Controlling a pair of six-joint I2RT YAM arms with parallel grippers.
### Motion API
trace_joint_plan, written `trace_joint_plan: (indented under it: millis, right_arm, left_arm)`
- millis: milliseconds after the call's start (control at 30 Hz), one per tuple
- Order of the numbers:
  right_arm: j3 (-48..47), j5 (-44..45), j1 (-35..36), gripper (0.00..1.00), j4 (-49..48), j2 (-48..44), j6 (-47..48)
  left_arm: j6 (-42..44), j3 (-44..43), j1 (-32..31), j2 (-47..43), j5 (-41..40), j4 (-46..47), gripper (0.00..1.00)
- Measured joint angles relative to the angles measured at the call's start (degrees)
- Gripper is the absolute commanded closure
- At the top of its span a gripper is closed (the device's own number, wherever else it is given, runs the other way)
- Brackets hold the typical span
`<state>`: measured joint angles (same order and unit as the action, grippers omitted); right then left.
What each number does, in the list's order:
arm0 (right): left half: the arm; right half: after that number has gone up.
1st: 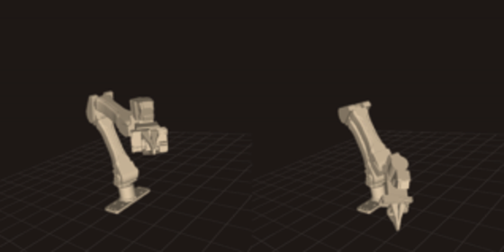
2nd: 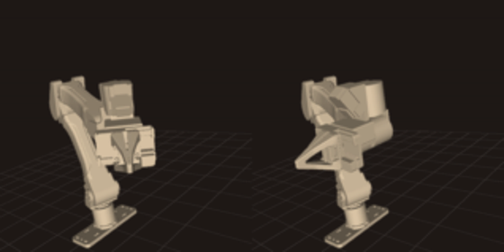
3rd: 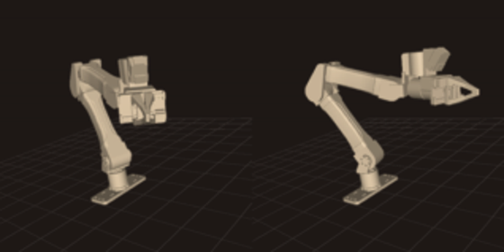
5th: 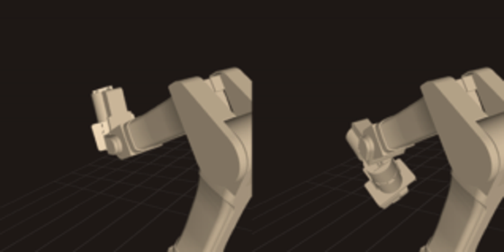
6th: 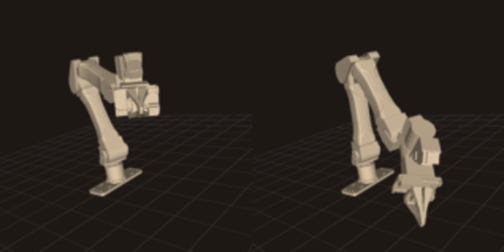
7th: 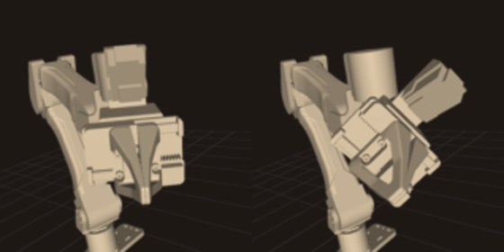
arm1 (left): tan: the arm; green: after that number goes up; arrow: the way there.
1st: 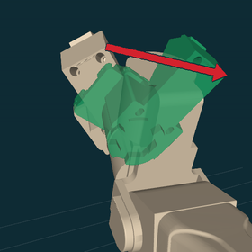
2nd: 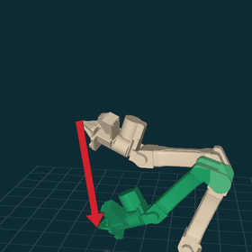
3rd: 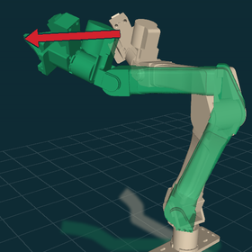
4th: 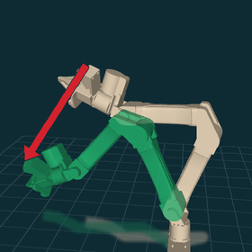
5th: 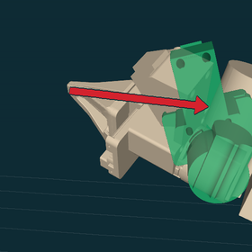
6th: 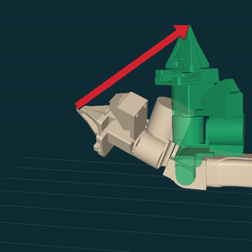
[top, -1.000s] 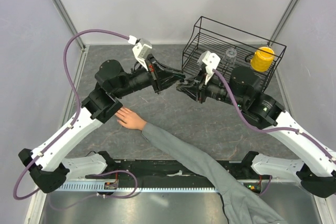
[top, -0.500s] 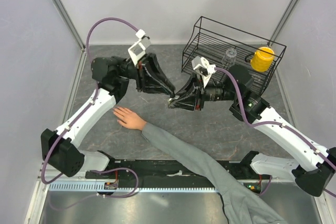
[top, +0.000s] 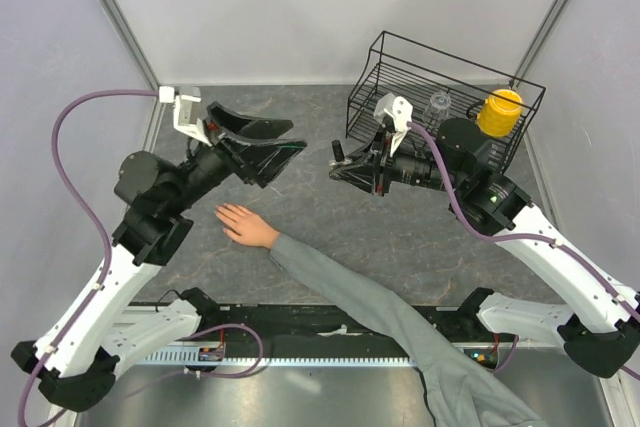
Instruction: Paint the nails
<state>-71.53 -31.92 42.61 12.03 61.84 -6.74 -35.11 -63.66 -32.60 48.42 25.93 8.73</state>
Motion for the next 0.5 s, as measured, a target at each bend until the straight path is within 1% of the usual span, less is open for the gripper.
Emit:
trace_joint_plan:
  millis: [33,133,200,300,367,433,467,500]
  right_arm:
    - [0.00,1.38,0.00,1.00,0.20,0.15,0.17]
    - [-0.04,4.46,0.02,1.00,1.07,0.28,0.57]
    - [-0.31,5.97,0.02,1.00,1.53,0.28,0.63]
    - [-0.96,7.41,0.00,1.00,1.99,0.26,0.79]
    - [-1.44,7.89,0.00,1.00,2.27,0.26,1.01]
    - [-1.90,8.48,0.00,1.00,2.80,0.26,1.09]
    - [-1.92,8.55,0.00,1.00,3.10,0.26,1.09]
    - [-1.92,8.68,0.02,1.00,3.17,0.26,1.14]
  left_arm:
    - [0.48,-0.83,-2.25,0.52,-3.67,-1.51,0.33]
    - [1.40,-2.08,-6.82,3.08,-12.41,-4.90,0.43]
    - [1.86,-2.14,-8.57,4.94,-17.22,-6.73,0.44]
    - [2.64,-2.19,-10.93,8.41,-22.25,-8.96,0.46]
    - [3.45,-2.29,-12.90,10.54,-24.72,-10.08,0.45]
    - [4.11,-2.34,-14.51,11.69,-26.36,-10.29,0.40]
    - [4.61,-2.47,-15.10,11.89,-26.93,-10.25,0.37]
    - [4.94,-2.49,-15.52,11.89,-27.41,-10.25,0.28]
